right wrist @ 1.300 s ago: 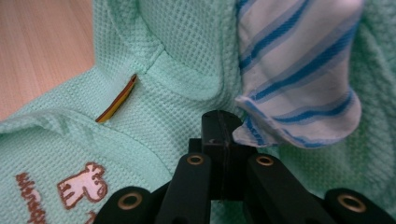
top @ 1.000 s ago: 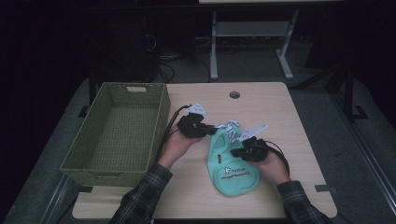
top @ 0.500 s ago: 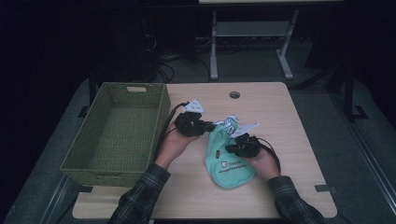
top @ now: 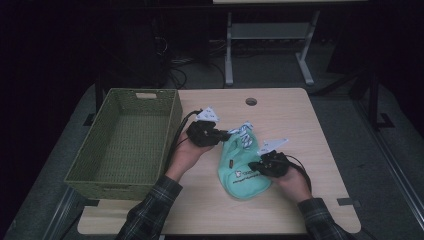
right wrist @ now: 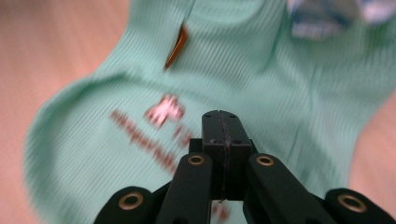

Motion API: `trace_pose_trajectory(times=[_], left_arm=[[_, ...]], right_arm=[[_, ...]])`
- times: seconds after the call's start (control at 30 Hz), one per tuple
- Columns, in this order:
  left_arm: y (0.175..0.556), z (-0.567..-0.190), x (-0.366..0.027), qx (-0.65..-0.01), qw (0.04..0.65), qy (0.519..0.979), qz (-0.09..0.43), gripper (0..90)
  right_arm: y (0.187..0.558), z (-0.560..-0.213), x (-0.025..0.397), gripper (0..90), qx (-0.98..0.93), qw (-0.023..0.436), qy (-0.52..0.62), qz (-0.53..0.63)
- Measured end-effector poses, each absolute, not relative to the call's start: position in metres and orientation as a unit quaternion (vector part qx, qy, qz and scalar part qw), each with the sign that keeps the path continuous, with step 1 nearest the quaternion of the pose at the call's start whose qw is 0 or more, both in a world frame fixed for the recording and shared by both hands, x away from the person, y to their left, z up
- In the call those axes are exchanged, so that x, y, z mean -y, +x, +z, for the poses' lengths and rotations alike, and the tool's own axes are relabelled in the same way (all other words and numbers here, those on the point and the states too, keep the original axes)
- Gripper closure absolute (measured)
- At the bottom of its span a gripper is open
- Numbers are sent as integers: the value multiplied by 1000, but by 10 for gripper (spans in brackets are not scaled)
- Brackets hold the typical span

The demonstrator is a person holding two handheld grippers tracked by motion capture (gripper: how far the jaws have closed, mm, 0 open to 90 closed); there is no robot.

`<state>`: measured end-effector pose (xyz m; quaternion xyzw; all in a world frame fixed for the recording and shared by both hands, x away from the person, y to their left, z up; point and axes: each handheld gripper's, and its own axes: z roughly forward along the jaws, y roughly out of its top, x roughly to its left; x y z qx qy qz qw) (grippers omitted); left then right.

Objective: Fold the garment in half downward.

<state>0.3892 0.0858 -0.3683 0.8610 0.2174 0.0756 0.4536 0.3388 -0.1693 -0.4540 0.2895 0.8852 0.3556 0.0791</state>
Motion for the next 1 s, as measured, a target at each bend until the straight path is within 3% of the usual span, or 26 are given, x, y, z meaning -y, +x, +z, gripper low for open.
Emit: trace_pose_trajectory(times=[0.3,1.0], left_arm=[[379,-368,-85,-193,451,868,73,853],[334,-384,-62,-120,440,889,32,852]], right_arm=[[319,-465,187,899,-888,56,303,341],[324,-467,184,900,-880,70,315,349]])
